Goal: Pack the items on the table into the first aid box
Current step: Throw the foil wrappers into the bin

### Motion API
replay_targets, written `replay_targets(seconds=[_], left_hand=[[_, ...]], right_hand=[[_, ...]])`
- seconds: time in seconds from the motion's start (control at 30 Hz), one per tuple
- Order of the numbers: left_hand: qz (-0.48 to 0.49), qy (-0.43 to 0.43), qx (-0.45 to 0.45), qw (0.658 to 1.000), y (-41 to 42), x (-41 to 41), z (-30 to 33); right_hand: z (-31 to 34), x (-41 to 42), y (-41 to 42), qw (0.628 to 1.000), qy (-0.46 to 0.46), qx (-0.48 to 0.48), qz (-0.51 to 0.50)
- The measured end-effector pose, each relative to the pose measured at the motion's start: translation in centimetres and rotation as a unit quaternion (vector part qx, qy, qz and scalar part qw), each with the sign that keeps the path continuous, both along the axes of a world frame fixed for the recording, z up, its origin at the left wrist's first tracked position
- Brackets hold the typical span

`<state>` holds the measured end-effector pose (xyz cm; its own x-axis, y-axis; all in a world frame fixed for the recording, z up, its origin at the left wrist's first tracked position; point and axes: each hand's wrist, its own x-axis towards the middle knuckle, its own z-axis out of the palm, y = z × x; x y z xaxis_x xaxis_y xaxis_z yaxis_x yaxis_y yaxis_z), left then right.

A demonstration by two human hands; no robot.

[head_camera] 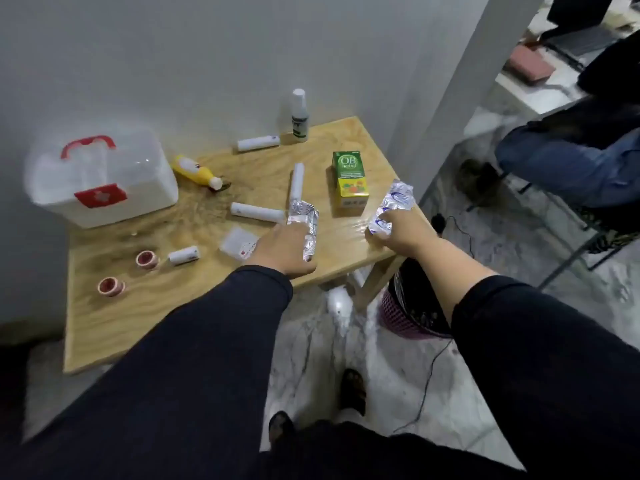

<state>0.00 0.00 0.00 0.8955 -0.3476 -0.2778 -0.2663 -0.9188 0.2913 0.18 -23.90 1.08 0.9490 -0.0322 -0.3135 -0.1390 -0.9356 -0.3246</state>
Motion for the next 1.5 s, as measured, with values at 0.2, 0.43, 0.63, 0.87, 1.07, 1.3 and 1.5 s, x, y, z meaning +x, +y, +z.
replay_targets(seconds=[0.2,0.43,0.63,0.87,1.07,1.3,1.5], left_hand=[[-0.04,-0.058,0.077,0.995,-1.2,-0.3,-2.3],[-0.024,-0.089,0.066,0.994,-1.4,-0.5,-2.7],[0.005,-0.154,0.035,0.987,-2.0,0.6,0.5],[-0.003,-0.251,-0.011,0.968,-5.3,3.4,7.2],[-0.039,-0.251,-0.101,0.962,-13.0,3.0,10.4],[-0.079,-0.174,-0.147,0.971,-24.0,1.9,7.2],[-0.091,-0.094,-0.163,0.978,-32.6,1.6,1.3]], right_hand=[[-3.9,0.2,-0.5,0.998,-0.057,-0.01,-0.006],[-5.1,-0.5,-0.6,0.983,-0.134,-0.11,0.059],[-1.5,-1.1,-0.4,0.977,-0.19,-0.054,-0.084],[4.3,-2.1,-2.7,0.935,-0.27,0.056,-0.221],[8.4,-3.1,-6.7,0.92,-0.279,0.06,-0.269],[7.2,-3.8,-14.2,0.913,-0.259,0.056,-0.31],[0.9,-3.7,-21.0,0.898,-0.21,0.089,-0.376]])
